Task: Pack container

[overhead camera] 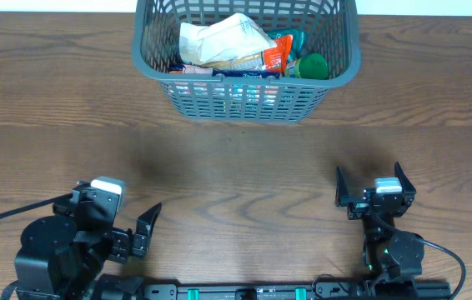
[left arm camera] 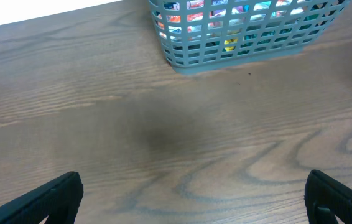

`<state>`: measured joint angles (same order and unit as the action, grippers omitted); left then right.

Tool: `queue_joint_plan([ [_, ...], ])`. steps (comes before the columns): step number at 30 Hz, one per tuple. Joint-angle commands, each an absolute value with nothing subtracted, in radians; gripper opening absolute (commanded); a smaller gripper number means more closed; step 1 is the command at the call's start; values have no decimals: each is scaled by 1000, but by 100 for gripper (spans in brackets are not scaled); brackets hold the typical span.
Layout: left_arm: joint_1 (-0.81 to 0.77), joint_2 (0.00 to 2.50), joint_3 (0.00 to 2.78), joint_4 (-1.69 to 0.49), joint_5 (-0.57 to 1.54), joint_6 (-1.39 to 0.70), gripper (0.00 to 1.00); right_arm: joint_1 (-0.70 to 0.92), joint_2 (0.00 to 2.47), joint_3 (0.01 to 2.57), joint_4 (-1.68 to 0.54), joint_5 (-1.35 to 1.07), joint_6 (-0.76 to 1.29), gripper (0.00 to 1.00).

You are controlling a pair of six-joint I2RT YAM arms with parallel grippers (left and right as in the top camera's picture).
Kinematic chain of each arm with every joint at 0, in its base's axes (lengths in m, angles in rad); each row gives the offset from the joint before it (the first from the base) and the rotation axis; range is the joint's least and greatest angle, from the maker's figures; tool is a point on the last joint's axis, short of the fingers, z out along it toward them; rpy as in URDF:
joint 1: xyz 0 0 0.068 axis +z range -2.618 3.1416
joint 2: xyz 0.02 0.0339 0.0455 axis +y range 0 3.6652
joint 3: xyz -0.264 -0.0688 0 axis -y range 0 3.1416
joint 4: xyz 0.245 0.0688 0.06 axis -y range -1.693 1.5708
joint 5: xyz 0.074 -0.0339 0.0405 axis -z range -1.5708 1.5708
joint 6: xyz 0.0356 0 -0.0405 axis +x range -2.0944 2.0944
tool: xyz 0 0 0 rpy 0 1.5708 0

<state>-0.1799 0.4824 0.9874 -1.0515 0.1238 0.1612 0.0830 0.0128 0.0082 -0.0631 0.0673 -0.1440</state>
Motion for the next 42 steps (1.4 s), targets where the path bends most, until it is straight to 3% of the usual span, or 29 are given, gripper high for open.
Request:
queue_joint_plan([
  [1, -183, 482, 984, -1054, 113, 159, 99, 93, 5, 5, -68, 67, -165, 99],
  [18, -183, 482, 984, -1079, 41, 226, 99, 93, 5, 5, -68, 67, -165, 99],
  [23, -183, 455, 936, -1077, 293, 231, 99, 93, 5, 5, -68, 67, -165, 99],
  [29, -181, 281, 629, -747, 380, 374, 99, 93, 5, 5, -68, 67, -165, 99],
  [34, -181, 142, 330, -406, 273, 434, 99, 93, 5, 5, -68, 67, -165, 99],
  [42, -181, 1, 99, -198, 120, 433, 98, 93, 5, 5, -68, 67, -165, 99],
])
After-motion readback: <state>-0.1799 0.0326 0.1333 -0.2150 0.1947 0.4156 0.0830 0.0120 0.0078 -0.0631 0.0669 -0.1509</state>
